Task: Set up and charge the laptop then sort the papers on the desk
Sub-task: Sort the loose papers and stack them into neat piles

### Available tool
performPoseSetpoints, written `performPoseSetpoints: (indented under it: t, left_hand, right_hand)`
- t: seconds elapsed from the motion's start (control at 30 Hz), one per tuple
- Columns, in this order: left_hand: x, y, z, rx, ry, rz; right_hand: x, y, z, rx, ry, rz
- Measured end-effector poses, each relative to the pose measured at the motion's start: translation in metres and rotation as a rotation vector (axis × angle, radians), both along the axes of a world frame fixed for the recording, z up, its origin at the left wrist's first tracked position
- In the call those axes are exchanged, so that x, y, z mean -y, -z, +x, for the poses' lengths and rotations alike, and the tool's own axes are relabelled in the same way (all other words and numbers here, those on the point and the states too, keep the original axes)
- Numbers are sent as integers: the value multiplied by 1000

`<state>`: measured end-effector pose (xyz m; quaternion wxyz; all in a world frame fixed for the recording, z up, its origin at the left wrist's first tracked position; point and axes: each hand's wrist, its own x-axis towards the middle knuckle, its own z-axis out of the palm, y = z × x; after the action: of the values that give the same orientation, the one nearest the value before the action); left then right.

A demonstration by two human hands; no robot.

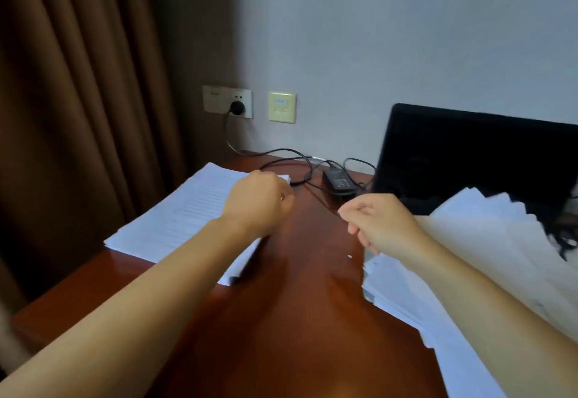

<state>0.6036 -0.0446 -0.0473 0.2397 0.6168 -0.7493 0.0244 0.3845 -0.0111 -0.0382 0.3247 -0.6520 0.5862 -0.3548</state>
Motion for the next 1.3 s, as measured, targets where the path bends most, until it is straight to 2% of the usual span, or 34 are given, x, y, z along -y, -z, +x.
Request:
performPoseSetpoints:
  t: [0.07, 0.17, 0.27, 0.33, 0.4, 0.47, 0.67, 0.77, 0.87, 1.0, 1.17, 1.3]
  left_hand:
    - [-9, 6, -36, 45, 177, -4]
    - [-19, 17, -86, 159, 315, -10]
    - [-19, 27, -120, 179, 368, -32]
    - [-19, 32, -135, 151, 497, -40]
    - [-22, 38, -145, 175, 616, -4]
    - [-25, 45, -149, 190, 642, 49]
    - [-32, 43, -136, 145, 752, 340]
    - [-33, 38, -136, 228, 733, 241]
    - [-38, 42, -143, 318, 659, 84]
    - [-46, 45, -150, 323, 684, -64]
    - [-43, 43, -149, 220, 830, -85]
    - [-33, 47, -140, 154, 873, -12]
  right_hand:
    - [-13, 1, -37, -89, 26, -77]
    - [-31, 9, -94, -317, 99, -168]
    - [-52, 20, -136, -644, 58, -67]
    - [-63, 23, -149, -739, -46, 49]
    - [-69, 27, -155, -738, -135, 124]
    - [-72, 31, -156, -730, -172, 143]
    - [-72, 36, -162, -731, -209, 47]
    - [-73, 36, -164, -694, -163, -16]
    - [-79, 32, -156, -741, -171, -56]
    - [-84, 27, -150, -777, -148, 8]
    - [-82, 33, -155, -825, -214, 101]
    - [-80, 35, -166, -776, -258, 55]
